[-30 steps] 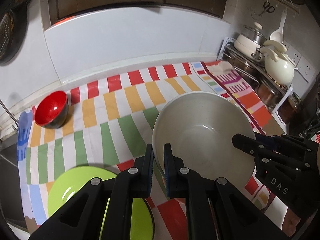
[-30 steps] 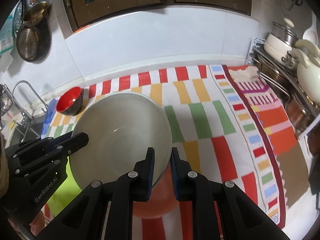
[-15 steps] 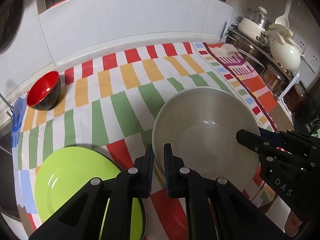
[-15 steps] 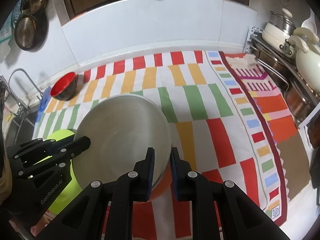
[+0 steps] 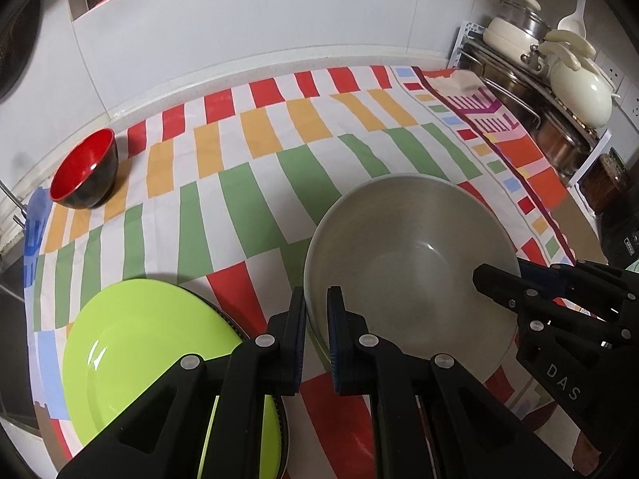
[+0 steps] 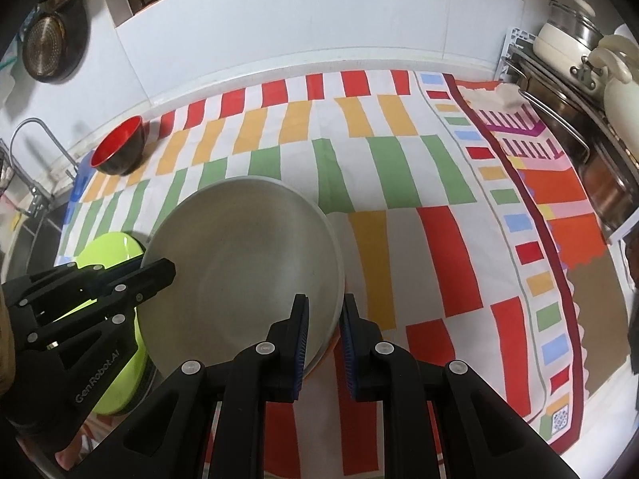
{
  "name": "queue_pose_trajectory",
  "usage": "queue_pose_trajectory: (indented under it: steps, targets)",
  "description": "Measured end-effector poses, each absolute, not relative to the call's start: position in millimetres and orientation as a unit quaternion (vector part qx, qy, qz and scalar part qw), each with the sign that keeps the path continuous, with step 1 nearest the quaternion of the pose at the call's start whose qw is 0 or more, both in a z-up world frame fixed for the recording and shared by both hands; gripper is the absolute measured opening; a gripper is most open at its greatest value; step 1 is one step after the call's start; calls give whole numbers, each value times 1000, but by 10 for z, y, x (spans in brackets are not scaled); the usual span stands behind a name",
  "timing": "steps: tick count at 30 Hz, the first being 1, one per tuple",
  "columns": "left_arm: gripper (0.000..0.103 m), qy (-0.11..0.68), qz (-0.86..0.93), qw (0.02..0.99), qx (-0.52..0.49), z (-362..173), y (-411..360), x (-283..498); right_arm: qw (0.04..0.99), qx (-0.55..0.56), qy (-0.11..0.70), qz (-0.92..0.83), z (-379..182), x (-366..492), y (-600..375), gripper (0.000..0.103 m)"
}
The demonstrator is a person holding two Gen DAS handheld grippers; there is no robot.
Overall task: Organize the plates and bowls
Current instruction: 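Lower the white bowl into the pink bowl and open both grippers, then move both grippers toward the red bowl beside the sink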
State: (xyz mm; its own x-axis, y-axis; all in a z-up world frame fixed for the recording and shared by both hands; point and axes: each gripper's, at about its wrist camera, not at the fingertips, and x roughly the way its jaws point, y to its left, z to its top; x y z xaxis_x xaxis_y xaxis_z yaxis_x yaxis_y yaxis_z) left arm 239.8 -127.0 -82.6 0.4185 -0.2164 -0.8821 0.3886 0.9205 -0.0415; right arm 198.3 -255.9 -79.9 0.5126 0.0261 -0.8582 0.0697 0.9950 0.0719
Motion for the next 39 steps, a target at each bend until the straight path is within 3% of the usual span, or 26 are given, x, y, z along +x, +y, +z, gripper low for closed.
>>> queue_pose_trajectory:
  steps: [8, 10, 14, 18, 35, 37, 39]
  targets:
    - [12, 511, -177, 836, 88, -895, -1289, 2393, 865, 42, 500, -11, -863, 1994, -2556, 18]
    - [17, 510, -177, 837, 91, -903, -1300, 2384, 866, 38, 498, -13, -866, 1984, -2560, 18]
    - [36, 505, -173, 841, 89, -887, -1305, 2370, 867, 35, 497, -10, -878, 1979, -2563, 18]
    - [41, 489, -164, 852, 90, -788, -1279, 2347, 868, 39, 495, -9, -877, 1974, -2595, 33]
    - [61, 426, -94, 897, 62, -294, -794, 2328, 892, 30, 451, 25, -575, 2038, -2465, 33]
    - [63, 422, -89, 901, 57, -251, -684, 2351, 894, 29, 446, 31, -528, 2060, -2387, 37]
    - [65, 418, -84, 903, 54, -211, -558, 2379, 898, 28, 438, 35, -476, 2081, -2297, 49]
